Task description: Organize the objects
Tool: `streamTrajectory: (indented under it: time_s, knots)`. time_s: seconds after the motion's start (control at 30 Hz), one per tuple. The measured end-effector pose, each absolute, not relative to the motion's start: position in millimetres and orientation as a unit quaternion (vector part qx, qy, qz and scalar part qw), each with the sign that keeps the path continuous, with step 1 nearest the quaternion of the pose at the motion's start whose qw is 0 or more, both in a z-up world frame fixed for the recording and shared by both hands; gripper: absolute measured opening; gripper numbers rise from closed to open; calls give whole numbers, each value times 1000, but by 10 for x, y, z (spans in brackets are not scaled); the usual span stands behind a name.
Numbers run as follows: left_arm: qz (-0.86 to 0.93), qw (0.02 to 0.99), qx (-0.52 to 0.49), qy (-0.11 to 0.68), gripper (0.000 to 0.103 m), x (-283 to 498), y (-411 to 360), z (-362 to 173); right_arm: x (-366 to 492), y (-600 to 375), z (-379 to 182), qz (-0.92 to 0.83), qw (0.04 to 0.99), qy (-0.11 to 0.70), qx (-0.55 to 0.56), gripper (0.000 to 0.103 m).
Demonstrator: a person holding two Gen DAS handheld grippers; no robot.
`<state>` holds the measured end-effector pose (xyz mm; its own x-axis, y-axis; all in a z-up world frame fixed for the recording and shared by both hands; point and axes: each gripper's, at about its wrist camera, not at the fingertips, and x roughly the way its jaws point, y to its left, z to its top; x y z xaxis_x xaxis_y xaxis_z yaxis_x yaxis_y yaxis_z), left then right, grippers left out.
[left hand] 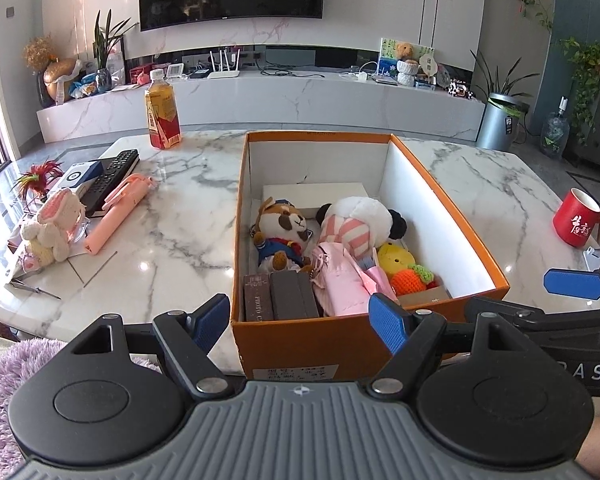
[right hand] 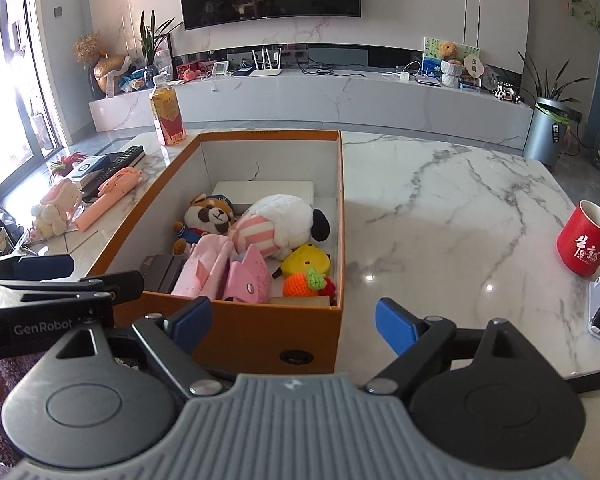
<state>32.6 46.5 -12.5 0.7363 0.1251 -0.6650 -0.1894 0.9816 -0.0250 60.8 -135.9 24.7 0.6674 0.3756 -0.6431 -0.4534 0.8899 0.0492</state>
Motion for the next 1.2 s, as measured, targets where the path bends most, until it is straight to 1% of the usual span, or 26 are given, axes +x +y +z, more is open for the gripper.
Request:
streamTrajectory:
  time_s: [1.2]
  knots:
    - [77, 932, -44, 352, 90, 311, 493, -97, 598, -1384, 241, 222, 912, 340, -61, 90]
